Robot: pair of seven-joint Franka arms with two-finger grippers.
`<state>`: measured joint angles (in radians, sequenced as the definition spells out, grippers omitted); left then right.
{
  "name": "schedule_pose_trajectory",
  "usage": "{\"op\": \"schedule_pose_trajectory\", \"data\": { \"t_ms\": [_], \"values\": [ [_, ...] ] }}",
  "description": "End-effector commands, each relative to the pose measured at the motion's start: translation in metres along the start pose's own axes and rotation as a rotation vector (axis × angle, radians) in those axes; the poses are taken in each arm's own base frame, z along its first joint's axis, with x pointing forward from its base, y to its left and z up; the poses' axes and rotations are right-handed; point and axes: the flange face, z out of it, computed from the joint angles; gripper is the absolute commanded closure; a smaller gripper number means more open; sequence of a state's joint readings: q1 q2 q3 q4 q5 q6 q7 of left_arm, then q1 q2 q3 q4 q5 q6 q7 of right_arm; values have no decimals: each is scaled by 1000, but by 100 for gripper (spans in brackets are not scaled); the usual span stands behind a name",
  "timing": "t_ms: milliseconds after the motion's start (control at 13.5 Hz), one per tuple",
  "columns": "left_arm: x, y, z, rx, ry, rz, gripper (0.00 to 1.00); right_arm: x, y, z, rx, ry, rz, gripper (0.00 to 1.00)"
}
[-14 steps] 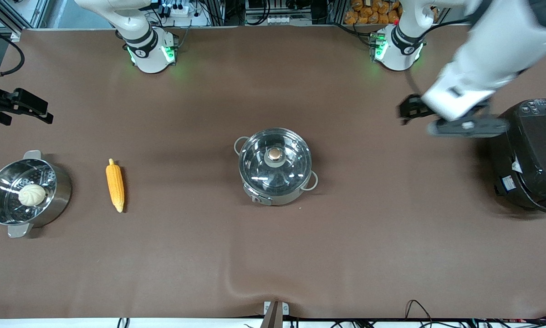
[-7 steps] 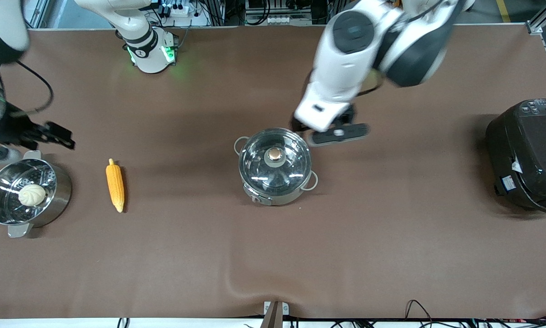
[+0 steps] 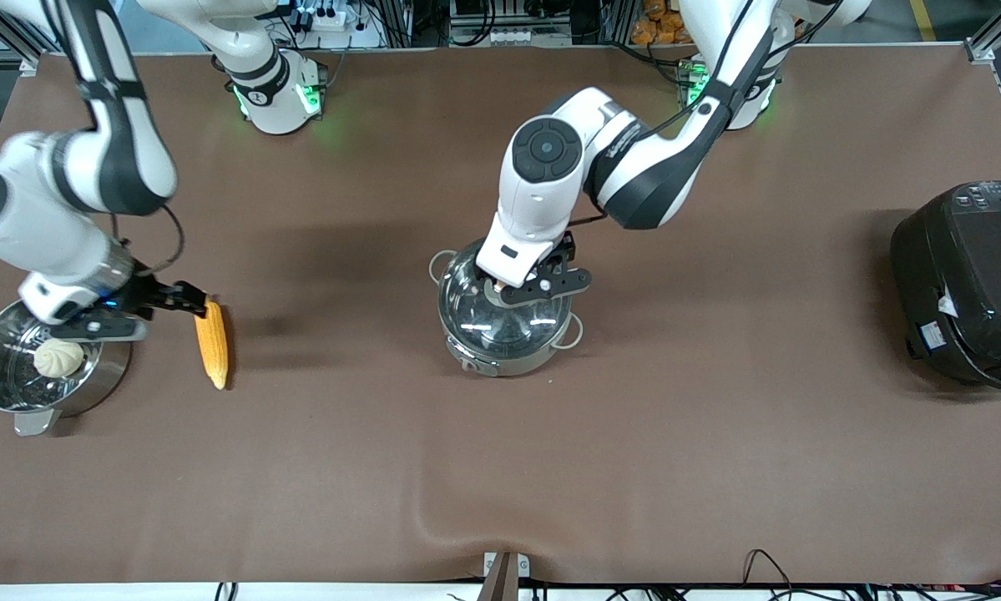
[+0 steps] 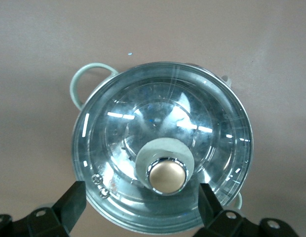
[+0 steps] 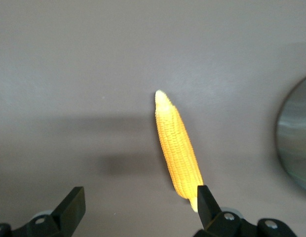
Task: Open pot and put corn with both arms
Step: 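Grasp the lid knob with the left gripper while the right gripper grasps the corn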
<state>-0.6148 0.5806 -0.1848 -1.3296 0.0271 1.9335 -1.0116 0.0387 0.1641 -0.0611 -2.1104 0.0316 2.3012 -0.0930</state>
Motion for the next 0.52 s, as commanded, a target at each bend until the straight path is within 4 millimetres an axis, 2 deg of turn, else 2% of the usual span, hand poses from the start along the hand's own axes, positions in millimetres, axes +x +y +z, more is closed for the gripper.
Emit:
{"op": "schedule_pose_trajectory", "data": {
  "t_ms": [0,296,444],
  "values": [
    [-1,13,6,-11,25,3,0,2,-11,31,-34,-23,-84,0],
    [-2,19,22,-23,31,10,0,1,30,62,-80,-35,-192,0],
    [-2,19,31,-8,32,23,0,-12,48,96,-82,7,-203,0]
  ]
}}
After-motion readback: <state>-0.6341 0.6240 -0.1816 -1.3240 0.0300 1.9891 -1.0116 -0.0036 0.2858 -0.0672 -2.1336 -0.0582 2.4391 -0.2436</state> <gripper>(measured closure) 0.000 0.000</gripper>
